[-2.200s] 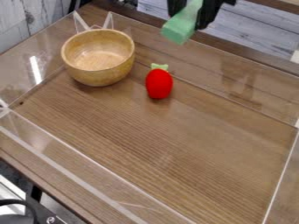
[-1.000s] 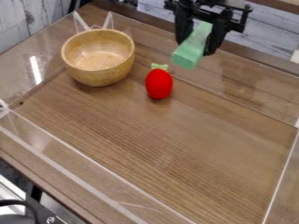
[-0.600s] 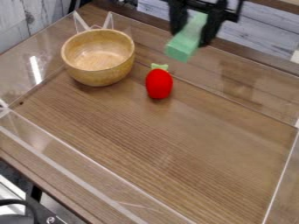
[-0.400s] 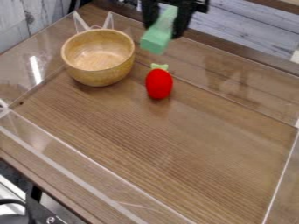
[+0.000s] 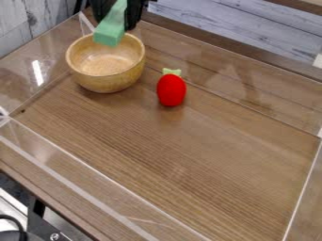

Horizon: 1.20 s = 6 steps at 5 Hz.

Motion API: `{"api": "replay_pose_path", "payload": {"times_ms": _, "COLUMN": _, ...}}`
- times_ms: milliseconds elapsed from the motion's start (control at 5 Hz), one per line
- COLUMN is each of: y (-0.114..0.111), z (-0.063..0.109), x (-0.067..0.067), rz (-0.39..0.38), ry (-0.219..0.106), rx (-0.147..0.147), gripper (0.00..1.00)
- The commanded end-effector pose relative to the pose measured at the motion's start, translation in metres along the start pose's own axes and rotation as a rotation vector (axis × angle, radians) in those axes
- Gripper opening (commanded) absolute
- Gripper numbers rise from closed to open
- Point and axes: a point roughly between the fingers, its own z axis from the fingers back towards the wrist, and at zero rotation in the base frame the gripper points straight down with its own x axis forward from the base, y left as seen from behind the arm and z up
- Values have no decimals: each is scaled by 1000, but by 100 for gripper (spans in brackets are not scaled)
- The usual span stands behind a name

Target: Put the green block in the brown bowl

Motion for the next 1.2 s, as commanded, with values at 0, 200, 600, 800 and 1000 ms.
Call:
{"api": "replay_pose_path", "payload": {"times_ms": 0, "y": 15, "z": -10, "x": 3, "rz": -20, "ry": -36, "rx": 21, "gripper": 0}}
{"api": "replay_pose_path", "payload": {"times_ms": 200, "y": 30, "z": -30, "x": 9, "rz": 5, "ry": -22, "rx": 33, "gripper": 0}}
{"api": "replay_pose_path", "payload": {"times_ms": 600, "y": 38, "z": -51, "x": 12, "rz": 26, "ry": 0, "rx": 17, "gripper": 0}}
{"api": "replay_pose_path", "payload": {"times_ms": 800, "y": 32, "z": -49, "x": 8, "rz": 34, "ry": 3, "rx": 0, "gripper": 0}}
{"api": "replay_pose_path", "payload": {"times_ms": 1000, "y": 34, "z": -59, "x": 17, "rz": 94, "ry": 5, "rx": -13, "gripper": 0}}
